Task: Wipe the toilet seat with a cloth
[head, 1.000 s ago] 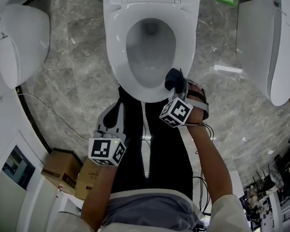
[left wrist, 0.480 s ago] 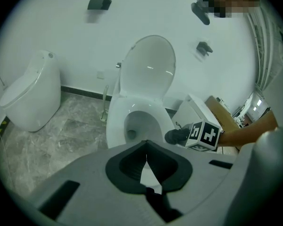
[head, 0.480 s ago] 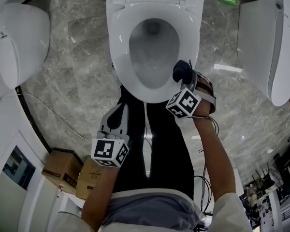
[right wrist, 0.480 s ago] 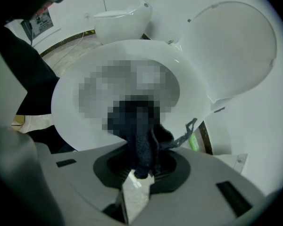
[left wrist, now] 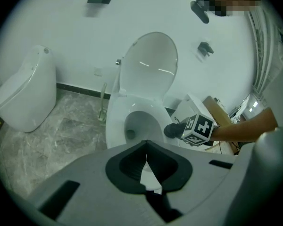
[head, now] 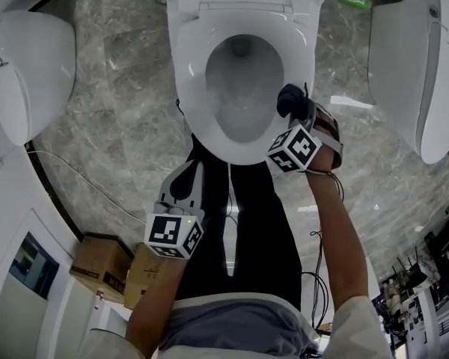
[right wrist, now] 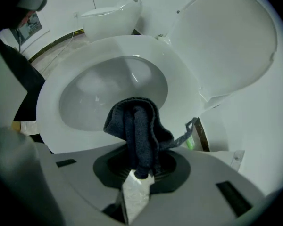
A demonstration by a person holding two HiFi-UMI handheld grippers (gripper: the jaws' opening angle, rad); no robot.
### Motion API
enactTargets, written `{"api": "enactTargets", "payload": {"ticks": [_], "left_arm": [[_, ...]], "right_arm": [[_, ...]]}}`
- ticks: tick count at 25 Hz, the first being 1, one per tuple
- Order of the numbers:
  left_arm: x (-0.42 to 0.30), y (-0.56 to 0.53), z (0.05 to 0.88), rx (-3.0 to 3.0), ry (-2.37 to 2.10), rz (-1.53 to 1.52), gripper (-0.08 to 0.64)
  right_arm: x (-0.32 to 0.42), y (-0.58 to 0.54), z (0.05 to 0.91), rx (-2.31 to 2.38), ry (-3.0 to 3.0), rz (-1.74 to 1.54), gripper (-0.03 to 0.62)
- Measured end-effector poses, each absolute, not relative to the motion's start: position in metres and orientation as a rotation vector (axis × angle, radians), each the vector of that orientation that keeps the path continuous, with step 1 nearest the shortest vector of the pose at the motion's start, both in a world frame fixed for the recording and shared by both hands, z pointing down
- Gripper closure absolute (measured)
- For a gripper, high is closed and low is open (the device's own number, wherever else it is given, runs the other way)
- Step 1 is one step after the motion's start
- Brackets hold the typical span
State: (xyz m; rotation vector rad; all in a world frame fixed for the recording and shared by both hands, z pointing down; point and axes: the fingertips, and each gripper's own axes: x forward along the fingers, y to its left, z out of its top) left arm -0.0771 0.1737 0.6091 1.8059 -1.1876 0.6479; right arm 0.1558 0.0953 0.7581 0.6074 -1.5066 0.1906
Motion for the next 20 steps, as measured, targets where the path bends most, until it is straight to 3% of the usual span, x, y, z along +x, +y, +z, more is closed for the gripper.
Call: {"api": "enactTargets", "payload": {"ticks": [20], "left_arm": [[-0.111,0.154,0.617,1.732,-1.113,0.602,0.551]], "right_arm": [[0.139,0.011,0.771,0.755,-1.47,0.356,0.522]]}}
